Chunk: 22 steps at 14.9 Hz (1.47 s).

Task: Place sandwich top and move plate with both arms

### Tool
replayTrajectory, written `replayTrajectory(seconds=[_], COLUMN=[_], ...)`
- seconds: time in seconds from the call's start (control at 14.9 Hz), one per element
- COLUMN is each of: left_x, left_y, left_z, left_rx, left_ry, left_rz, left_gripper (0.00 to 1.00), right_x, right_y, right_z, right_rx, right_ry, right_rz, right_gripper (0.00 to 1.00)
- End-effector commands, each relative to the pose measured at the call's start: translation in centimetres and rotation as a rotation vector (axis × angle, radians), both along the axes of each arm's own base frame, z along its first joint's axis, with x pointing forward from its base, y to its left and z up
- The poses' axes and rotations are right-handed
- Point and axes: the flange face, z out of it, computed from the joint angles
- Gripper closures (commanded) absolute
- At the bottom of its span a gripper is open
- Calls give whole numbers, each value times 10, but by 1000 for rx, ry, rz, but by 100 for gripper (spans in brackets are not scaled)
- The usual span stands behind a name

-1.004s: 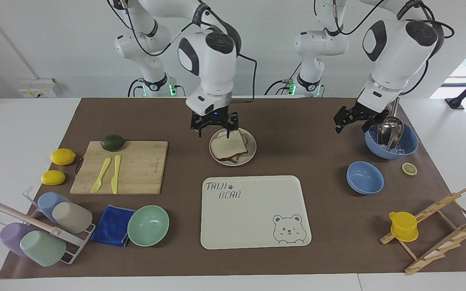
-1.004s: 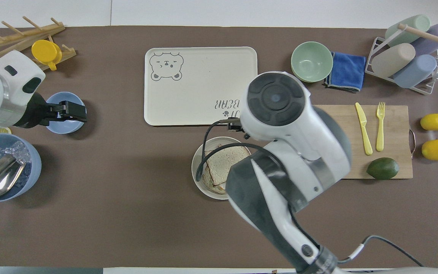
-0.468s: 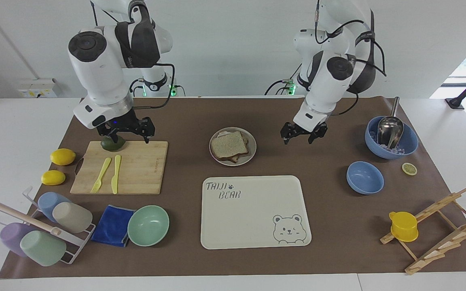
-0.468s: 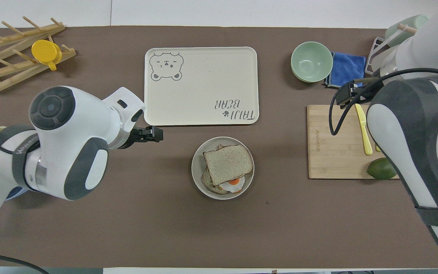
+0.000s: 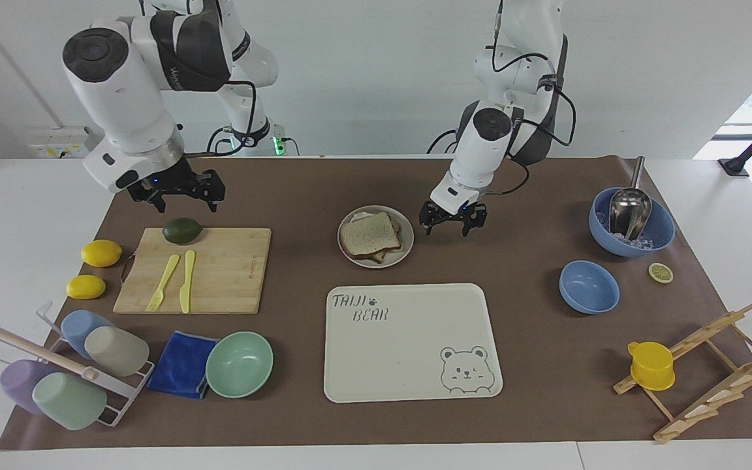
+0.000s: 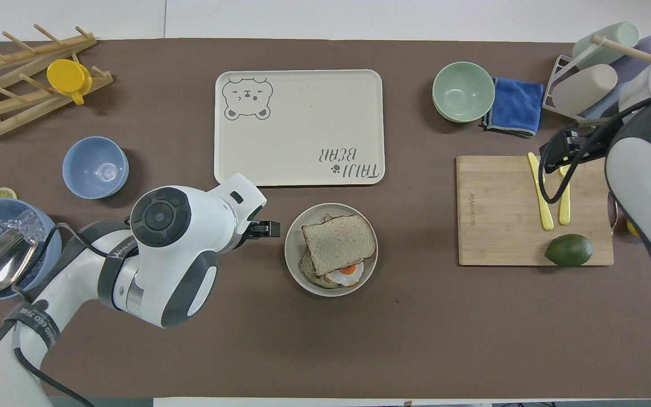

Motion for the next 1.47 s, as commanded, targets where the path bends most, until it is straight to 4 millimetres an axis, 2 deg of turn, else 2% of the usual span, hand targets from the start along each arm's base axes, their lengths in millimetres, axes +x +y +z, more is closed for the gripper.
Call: replayTrajectory(seconds=[0.0, 0.13, 0.2, 0.33, 0.4, 0.67, 1.0, 1.41], left_x=[-5, -11, -13, -15, -15, -23, -30, -32], left_y=[-13, -25, -28, -30, -30, -40, -47, -50], left_z=[-22, -30, -34, -34, -34, -38, -42, -51], left_rx=[-23, -30, -31, -33, -33, -30, -29, -27], left_ry=[4, 7, 16, 21, 21, 27, 38, 46], left_rz=[8, -6, -6, -8, -8, -32, -44, -45], left_gripper=[4, 7, 9, 13, 17, 26, 35, 43], right_x=[-13, -19, -25, -44, -48, -52, -59, -57], right_y=[-9, -8, -8, 3, 1, -5, -11, -22], right_z=[10, 8, 14, 20, 22, 20, 4, 5], right_rx=[34, 64, 59, 52, 52, 55, 55, 53], right_ry=[5, 18, 10, 12, 12, 24, 58, 45], right_rz=[2, -18, -27, -8, -13, -19, -28, -52], right_gripper=[0, 0, 0, 0, 0, 0, 0, 0])
